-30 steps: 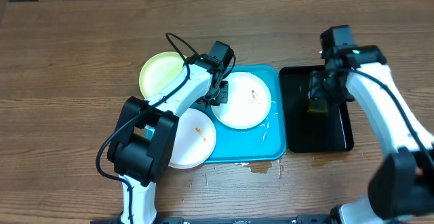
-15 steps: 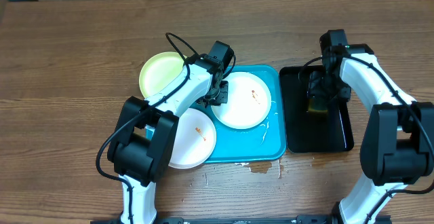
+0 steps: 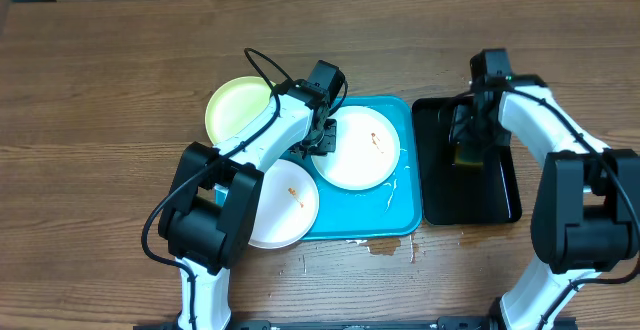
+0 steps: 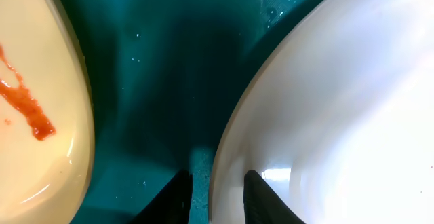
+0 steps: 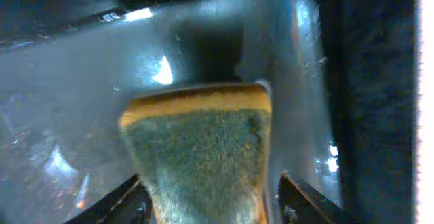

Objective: Clean dirty plates on tray and stack at the side
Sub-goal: 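Reach the right gripper into the black tray and grasp the sponge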

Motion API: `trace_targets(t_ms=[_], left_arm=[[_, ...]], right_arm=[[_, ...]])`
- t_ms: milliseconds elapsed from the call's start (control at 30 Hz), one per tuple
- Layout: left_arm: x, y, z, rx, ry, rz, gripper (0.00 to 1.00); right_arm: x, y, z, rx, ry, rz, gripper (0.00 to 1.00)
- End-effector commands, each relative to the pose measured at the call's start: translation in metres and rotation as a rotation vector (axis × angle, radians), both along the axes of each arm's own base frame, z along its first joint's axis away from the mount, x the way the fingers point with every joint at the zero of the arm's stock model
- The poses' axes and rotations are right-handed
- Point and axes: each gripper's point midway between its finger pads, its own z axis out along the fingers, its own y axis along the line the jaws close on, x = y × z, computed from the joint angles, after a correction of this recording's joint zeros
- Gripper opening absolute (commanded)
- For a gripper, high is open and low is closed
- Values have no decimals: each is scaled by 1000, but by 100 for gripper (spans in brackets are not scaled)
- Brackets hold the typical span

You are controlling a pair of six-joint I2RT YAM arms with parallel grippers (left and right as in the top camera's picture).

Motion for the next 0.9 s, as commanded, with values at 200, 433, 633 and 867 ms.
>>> trace_targets(t_ms=[200, 433, 633, 867], left_arm=[[-3, 3, -8, 5, 22, 18, 28], [-3, 3, -8, 4, 21, 18, 29], [-3, 3, -8, 5, 22, 18, 29], [-3, 3, -8, 5, 22, 18, 29]], right_arm=[[-14, -1, -19, 2, 16, -3, 41], [-3, 0, 9, 1, 25, 1, 81], [-15, -1, 17, -1, 92, 0, 81], [-26, 5, 2, 32, 114, 3, 82]])
